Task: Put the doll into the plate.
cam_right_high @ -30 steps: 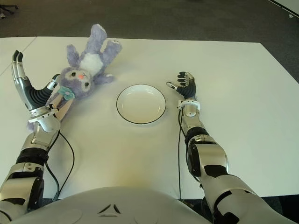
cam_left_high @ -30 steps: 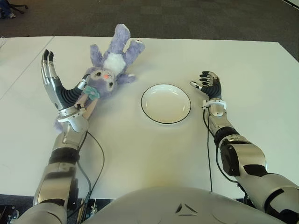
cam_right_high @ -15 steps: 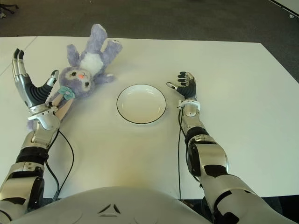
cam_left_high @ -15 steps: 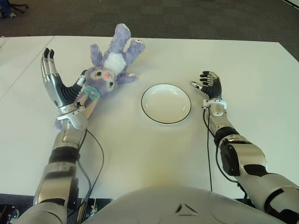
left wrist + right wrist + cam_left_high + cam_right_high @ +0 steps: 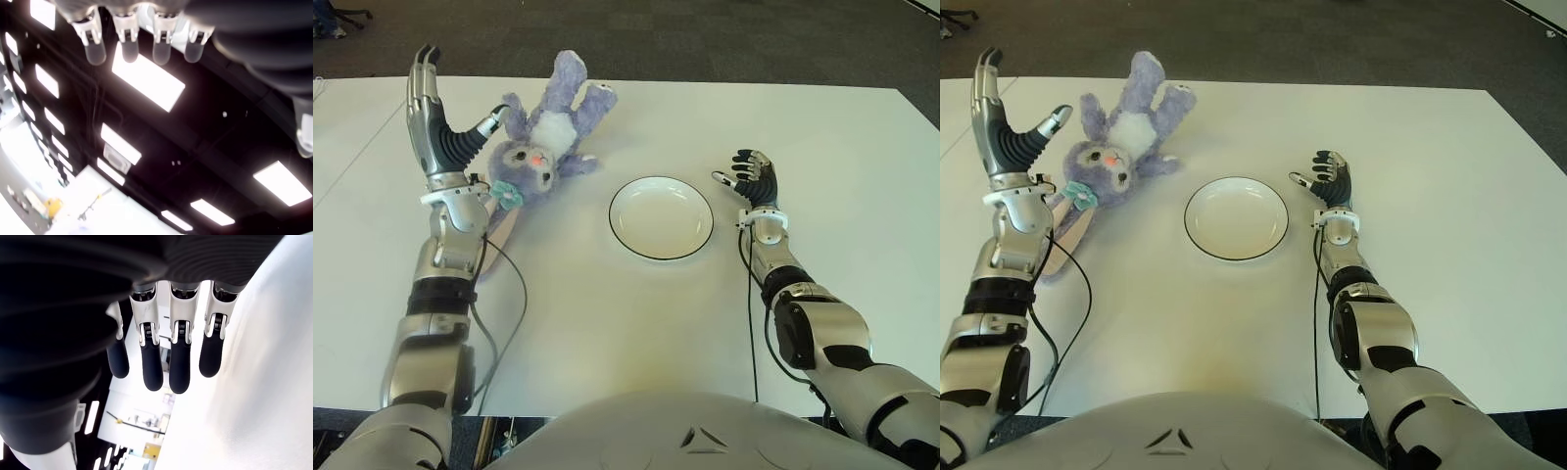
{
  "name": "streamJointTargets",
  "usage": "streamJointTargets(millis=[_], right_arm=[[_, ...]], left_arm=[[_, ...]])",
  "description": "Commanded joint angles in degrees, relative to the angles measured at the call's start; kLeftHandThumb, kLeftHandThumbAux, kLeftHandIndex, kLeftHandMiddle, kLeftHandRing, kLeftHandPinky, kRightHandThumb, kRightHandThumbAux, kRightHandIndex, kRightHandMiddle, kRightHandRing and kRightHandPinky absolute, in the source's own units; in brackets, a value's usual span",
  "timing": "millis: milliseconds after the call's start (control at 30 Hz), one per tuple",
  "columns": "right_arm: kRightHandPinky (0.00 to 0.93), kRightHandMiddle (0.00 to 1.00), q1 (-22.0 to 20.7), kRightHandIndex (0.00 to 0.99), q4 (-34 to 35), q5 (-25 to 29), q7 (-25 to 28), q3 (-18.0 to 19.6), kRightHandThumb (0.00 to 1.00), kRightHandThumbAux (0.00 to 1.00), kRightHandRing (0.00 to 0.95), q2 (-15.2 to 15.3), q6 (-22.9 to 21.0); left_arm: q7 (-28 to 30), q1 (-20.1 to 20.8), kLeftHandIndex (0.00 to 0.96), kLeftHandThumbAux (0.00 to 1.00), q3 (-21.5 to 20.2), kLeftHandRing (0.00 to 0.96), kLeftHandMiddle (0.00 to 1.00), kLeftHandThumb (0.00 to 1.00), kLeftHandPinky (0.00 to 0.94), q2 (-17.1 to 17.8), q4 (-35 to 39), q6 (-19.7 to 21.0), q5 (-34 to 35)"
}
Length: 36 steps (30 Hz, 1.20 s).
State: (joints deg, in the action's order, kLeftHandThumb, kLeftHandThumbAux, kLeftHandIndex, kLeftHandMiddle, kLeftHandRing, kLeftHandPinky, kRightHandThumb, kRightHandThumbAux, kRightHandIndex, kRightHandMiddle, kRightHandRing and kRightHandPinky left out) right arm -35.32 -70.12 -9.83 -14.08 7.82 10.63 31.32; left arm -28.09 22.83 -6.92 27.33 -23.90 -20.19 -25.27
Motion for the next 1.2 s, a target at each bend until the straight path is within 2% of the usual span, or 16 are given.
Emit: streamJointTargets(millis=[33, 67, 167, 233, 633, 733, 900, 1100, 1200], right_arm=[[0.284, 0.313, 10.8, 0.256, -7.7, -0.2, 0.9, -0.5, 0.000, 0.805, 0.315, -4.6, -6.5], [0.284, 0.313, 10.8, 0.255, -7.7, -0.2, 0.8, -0.6, 0.000, 0.804, 0.315, -4.6, -6.5], [0.278, 0.316, 10.8, 0.253, -7.7, -0.3, 0.5, -0.6, 0.000, 0.801, 0.314, -4.7, -6.8], [0.277, 0.317, 10.7, 0.253, -7.7, -0.2, 0.5, -0.5, 0.000, 0.799, 0.313, -4.8, -7.1], [0.269, 0.323, 10.7, 0.261, -7.7, 0.6, 1.4, 0.2, 0.000, 0.810, 0.318, -5.3, -6.6], [0.268, 0.328, 10.8, 0.266, -7.7, 0.9, 1.7, 0.5, 0.000, 0.820, 0.320, -5.4, -6.6], [0.278, 0.329, 10.9, 0.270, -7.7, 1.5, 2.2, 1.0, 0.000, 0.829, 0.323, -5.5, -6.3], [0.284, 0.327, 11.1, 0.271, -7.6, 1.8, 3.0, 1.2, 0.000, 0.831, 0.324, -5.4, -5.6], [0.282, 0.325, 11.2, 0.270, -7.7, 1.5, 2.7, 1.2, 0.000, 0.829, 0.323, -5.3, -5.6]], left_arm=[[20.3, 11.1, 0.000, 0.361, 1.9, 0.000, 0.000, 0.000, 0.000, 2.0, -12.5, 4.2, 8.6], [21.7, 12.3, 0.000, 0.359, 2.0, 0.000, 0.000, 0.000, 0.000, 2.2, -14.4, 4.1, 9.0], [32.5, 21.5, 0.000, 0.311, 3.8, 0.000, 0.000, 0.000, 0.000, 3.7, -28.2, 3.7, 8.8], [37.6, 24.7, 0.000, 0.294, 4.9, 0.000, 0.000, 0.000, 0.000, 4.6, -33.5, 3.7, 8.3], [59.4, 28.5, 0.000, 0.250, 12.8, 0.000, 0.000, 0.000, 0.000, 7.6, -41.5, 4.0, 3.7], [64.6, 26.9, 0.000, 0.255, 15.4, 0.000, 0.000, 0.000, 0.000, 8.4, -42.0, 3.3, 2.6], [69.3, 26.3, 0.000, 0.260, 18.1, 0.000, 0.000, 0.000, 0.000, 9.2, -44.1, 4.1, 1.6], [74.6, 25.3, 0.000, 0.226, 20.1, 0.000, 0.000, 0.000, 0.000, 10.4, -45.5, 3.1, 2.0], [74.9, 23.1, 0.000, 0.213, 20.5, 0.000, 0.000, 0.000, 0.000, 11.7, -45.6, 1.7, 2.5]])
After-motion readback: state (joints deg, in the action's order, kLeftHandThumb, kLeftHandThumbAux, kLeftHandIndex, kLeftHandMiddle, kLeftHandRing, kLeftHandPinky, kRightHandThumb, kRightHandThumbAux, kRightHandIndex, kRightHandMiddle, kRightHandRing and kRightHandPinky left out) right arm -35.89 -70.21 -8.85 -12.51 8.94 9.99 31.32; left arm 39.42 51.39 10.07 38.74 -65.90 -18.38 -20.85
